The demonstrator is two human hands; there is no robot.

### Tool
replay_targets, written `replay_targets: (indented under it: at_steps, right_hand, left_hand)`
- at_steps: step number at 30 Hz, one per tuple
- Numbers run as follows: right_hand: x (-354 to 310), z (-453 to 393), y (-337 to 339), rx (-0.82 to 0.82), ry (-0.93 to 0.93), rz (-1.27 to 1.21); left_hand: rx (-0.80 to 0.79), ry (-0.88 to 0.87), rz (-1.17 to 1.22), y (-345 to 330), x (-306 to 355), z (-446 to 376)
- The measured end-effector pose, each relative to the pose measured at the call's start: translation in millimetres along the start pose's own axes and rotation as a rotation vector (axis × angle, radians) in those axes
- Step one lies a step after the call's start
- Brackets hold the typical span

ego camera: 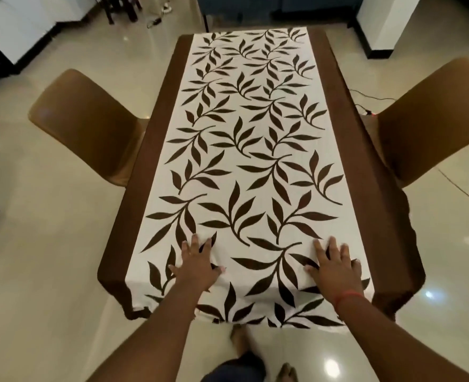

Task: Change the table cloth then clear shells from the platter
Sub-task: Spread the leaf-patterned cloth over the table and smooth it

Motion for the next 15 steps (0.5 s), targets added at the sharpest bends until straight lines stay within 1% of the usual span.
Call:
replay_targets:
  at_steps: [2,6,15]
  right_hand:
    - [0.2,1.0,-2.1,0.01,0.004,-0.008]
    - [4.4,6.7,-3.8,-0.036,0.005,-0.048]
    - [10.1,24.2,-11.6,0.002,0.022,-0.035]
  left_hand:
    - [0.007,0.008,0.014,-1.7,-1.4,1.3]
    - [-0.013,-0.02,-0.008,-6.6,-8.4,4.5]
    - [0.055,-0.035,0.014,-19.4,-12.0,25.3]
Point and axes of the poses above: each hand's wrist, its own z-axis away from the middle knuckle, its own y-axis out of the back of the hand, x = y × z, the point moved 2 cm from there along -z, towards the middle knuckle, and after that the axes turned 3 degrees about -x, right-handed, at the moved point
